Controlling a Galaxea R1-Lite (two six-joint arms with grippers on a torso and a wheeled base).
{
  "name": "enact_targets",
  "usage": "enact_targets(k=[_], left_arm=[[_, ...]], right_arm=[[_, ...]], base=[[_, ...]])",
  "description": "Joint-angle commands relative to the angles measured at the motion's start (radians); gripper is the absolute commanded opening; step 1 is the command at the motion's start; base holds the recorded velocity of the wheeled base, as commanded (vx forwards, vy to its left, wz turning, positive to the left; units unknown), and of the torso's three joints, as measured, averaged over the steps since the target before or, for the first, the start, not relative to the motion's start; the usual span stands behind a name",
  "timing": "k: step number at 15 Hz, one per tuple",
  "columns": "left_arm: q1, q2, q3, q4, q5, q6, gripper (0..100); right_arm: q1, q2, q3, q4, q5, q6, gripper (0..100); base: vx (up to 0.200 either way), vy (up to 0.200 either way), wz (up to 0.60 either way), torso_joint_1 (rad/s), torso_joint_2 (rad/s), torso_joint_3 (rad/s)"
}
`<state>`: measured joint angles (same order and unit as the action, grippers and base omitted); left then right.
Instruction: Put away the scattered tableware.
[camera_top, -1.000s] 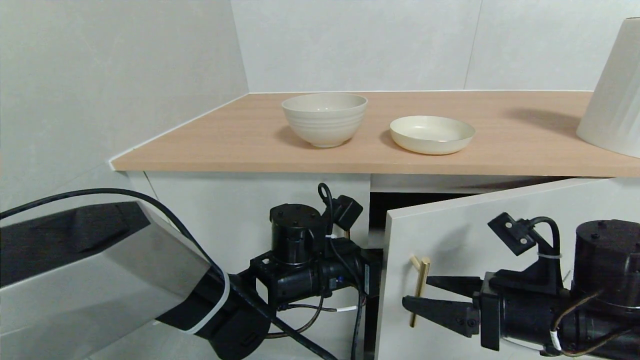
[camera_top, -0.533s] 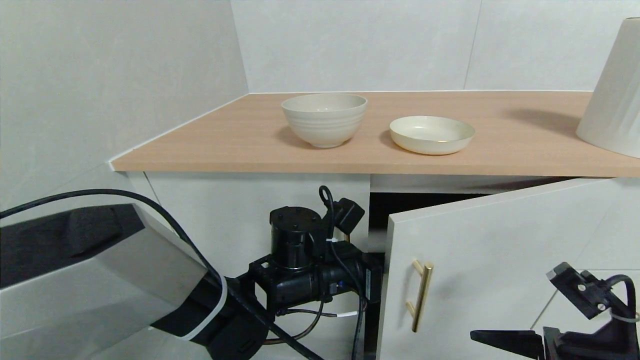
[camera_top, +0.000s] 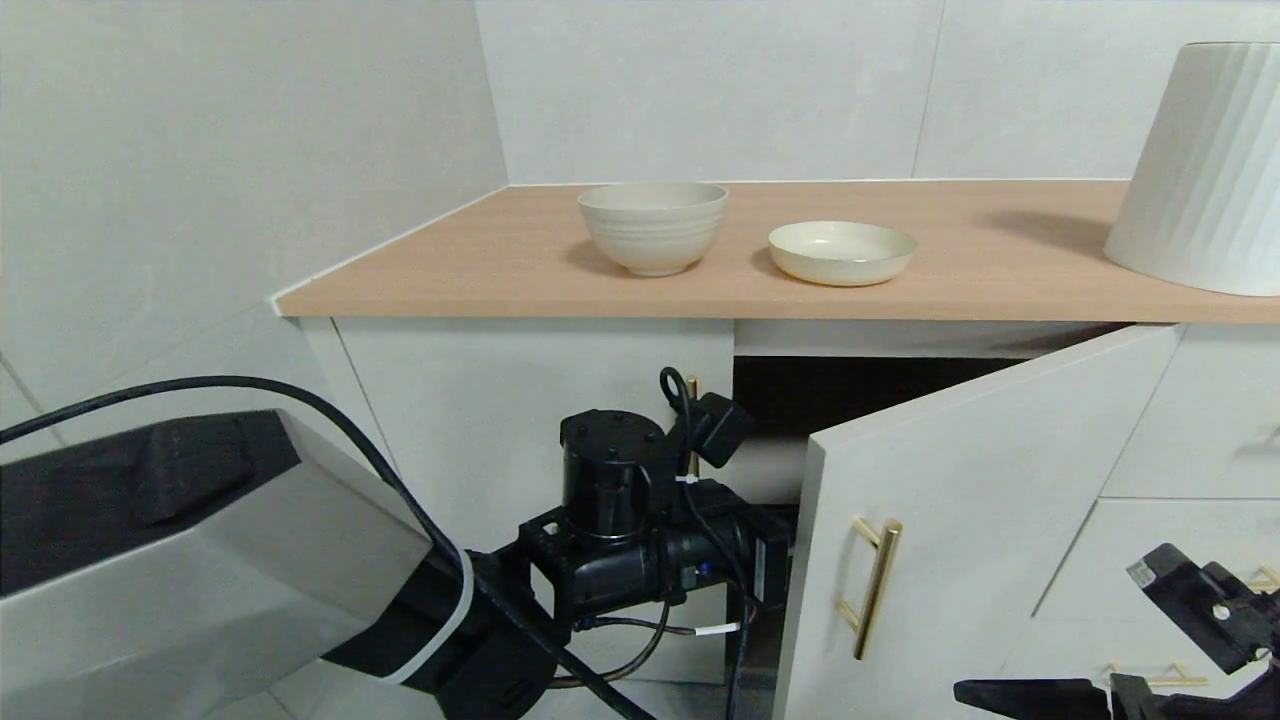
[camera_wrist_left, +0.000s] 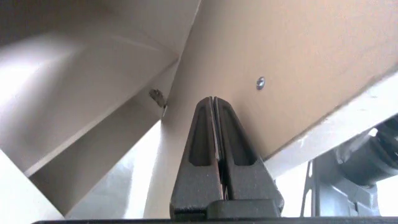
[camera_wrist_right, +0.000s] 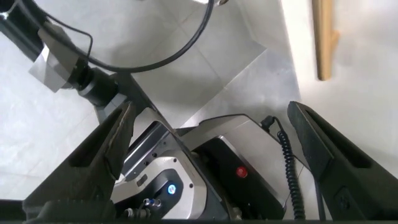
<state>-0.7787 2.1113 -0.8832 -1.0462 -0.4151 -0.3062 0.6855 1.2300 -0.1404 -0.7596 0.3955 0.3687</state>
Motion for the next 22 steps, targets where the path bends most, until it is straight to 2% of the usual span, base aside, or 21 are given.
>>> enact_targets(k=[1, 5, 8, 12, 16, 19, 20, 21, 22], left_arm=[[0.001, 0.027, -0.028, 0.0, 0.001, -0.002, 0], [-0.001, 0.027, -0.049, 0.003, 0.009, -0.007, 0], [-0.004, 0.007, -0.056, 0.052, 0.007, -0.007, 0], [-0.014, 0.004, -0.089, 0.091, 0.007, -0.008, 0], [-0.014, 0.018, -0.134, 0.138, 0.007, -0.014, 0], [-0.014, 0.018, -0.134, 0.143, 0.007, -0.016, 0], [-0.014, 0.018, -0.143, 0.15, 0.007, -0.03, 0], [-0.014, 0.021, -0.163, 0.161, 0.007, -0.062, 0], [-0.014, 0.022, -0.172, 0.167, 0.004, -0.071, 0]], right_arm=[[0.0, 0.0, 0.002, 0.0, 0.0, -0.001, 100], [0.0, 0.003, 0.004, -0.001, 0.0, -0.001, 100], [0.0, 0.005, 0.004, 0.0, 0.0, 0.001, 100], [0.002, 0.0, 0.004, -0.001, 0.0, -0.001, 100], [0.003, -0.004, 0.004, -0.001, 0.0, -0.001, 100], [0.011, -0.004, 0.004, -0.001, 0.0, -0.001, 100], [0.015, -0.004, 0.004, -0.001, 0.0, -0.001, 100], [0.017, -0.004, 0.004, -0.001, 0.0, -0.001, 100], [0.019, -0.004, 0.004, -0.001, 0.0, -0.001, 100]], base=[[0.0, 0.0, 0.0, 0.0, 0.0, 0.0], [0.0, 0.0, 0.0, 0.0, 0.0, 0.0], [0.0, 0.0, 0.0, 0.0, 0.0, 0.0], [-0.2, 0.0, 0.0, 0.005, 0.0, 0.0], [0.0, 0.0, 0.0, 0.0, 0.0, 0.0], [-0.067, 0.0, 0.0, 0.001, 0.0, -0.001], [-0.2, 0.0, 0.0, 0.007, 0.0, 0.002], [-0.2, 0.0, 0.0, 0.012, 0.0, -0.002], [-0.2, 0.0, 0.0, 0.017, 0.01, -0.002]])
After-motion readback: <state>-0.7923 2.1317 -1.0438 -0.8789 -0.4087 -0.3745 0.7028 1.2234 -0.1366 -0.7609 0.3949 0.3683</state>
